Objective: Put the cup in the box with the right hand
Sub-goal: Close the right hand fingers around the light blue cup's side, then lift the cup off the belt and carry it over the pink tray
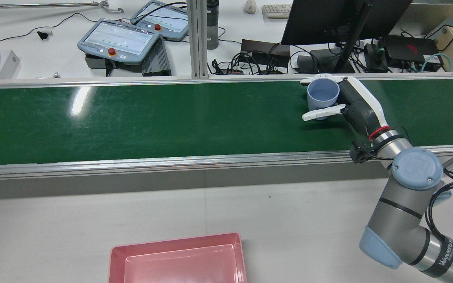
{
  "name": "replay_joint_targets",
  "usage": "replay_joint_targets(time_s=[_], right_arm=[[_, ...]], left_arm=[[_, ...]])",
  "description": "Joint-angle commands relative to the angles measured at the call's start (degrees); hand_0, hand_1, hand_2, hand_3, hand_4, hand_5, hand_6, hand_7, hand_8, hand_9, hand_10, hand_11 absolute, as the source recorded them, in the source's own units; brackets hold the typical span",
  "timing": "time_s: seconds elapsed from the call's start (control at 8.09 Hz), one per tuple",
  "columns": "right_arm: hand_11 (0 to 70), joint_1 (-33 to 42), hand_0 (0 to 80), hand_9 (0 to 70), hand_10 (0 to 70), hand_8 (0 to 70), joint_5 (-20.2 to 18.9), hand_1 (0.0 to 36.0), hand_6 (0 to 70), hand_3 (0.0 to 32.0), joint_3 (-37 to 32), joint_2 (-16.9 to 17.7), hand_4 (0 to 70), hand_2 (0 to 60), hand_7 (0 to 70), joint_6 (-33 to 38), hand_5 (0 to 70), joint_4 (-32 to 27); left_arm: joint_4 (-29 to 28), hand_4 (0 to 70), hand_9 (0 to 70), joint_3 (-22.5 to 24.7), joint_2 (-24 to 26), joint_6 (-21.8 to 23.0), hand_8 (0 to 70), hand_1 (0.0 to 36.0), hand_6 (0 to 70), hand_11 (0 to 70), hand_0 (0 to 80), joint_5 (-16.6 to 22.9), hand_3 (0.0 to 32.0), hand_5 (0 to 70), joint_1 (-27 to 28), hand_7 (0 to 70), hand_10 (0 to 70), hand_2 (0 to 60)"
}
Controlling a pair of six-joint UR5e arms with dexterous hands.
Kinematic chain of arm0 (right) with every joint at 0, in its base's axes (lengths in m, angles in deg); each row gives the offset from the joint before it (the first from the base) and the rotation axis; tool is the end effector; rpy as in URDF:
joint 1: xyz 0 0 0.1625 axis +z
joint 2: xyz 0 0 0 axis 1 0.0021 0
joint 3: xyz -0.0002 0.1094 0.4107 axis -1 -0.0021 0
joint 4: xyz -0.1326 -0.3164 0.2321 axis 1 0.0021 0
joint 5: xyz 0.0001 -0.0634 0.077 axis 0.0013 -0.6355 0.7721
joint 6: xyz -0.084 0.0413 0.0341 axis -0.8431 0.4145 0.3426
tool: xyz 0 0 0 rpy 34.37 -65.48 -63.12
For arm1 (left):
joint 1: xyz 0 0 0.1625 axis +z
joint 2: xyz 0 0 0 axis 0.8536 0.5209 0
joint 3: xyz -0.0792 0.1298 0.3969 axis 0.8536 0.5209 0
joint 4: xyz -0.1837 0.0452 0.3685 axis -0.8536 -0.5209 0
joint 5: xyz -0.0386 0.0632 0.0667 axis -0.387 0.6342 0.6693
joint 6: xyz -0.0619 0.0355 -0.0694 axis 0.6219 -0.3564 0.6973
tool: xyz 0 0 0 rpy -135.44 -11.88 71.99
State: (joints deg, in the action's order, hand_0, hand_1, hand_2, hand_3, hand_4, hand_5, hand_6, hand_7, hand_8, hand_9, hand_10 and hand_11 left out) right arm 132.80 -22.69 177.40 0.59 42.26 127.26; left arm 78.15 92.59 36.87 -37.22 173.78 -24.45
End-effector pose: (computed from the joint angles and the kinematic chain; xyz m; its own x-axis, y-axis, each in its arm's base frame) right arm -0.2601 -0.5013 0.4440 -0.9202 0.1407 0.3654 -0.3334 0.2077 -0.9196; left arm -0.0373 -0.5974 0.5346 -0.9341 -0.3570 -0.0064 -0.0141 0.0548 -0.9984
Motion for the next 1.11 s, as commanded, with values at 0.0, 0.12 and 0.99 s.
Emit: replay_joint_targets(time_s=[0.0,0.12,0.99], right_arm=[[27.9,0.1,80.0,48.6,16.0,29.7,0.1,36.0,20.4,0.0,0.6,0.0,36.7,60.0,68.6,0.4,18.2,-0.1],[39.4,0.1,80.0,66.9,24.2,43.0,0.1,36.0,27.0,0.0,2.8,0.1,48.4,60.0,70.0,0.3,20.1,0.0],[43.5,-0.2,80.0,70.0,27.4,46.8,-5.9,36.0,30.9,0.0,13.4,-2.2,65.6,60.0,70.0,-2.9,20.3,0.2]], left_arm=[[0.0,0.0,0.0,0.0,0.0,-0.1,0.0,0.0,0.0,0.0,0.0,0.0,0.0,0.0,0.0,0.0,0.0,0.0],[0.1,0.0,0.0,0.1,0.0,0.0,0.0,0.0,0.0,0.0,0.0,0.0,0.0,0.0,0.0,0.0,0.0,0.0],[0.1,0.0,0.0,0.1,0.0,0.0,0.0,0.0,0.0,0.0,0.0,0.0,0.0,0.0,0.0,0.0,0.0,0.0]])
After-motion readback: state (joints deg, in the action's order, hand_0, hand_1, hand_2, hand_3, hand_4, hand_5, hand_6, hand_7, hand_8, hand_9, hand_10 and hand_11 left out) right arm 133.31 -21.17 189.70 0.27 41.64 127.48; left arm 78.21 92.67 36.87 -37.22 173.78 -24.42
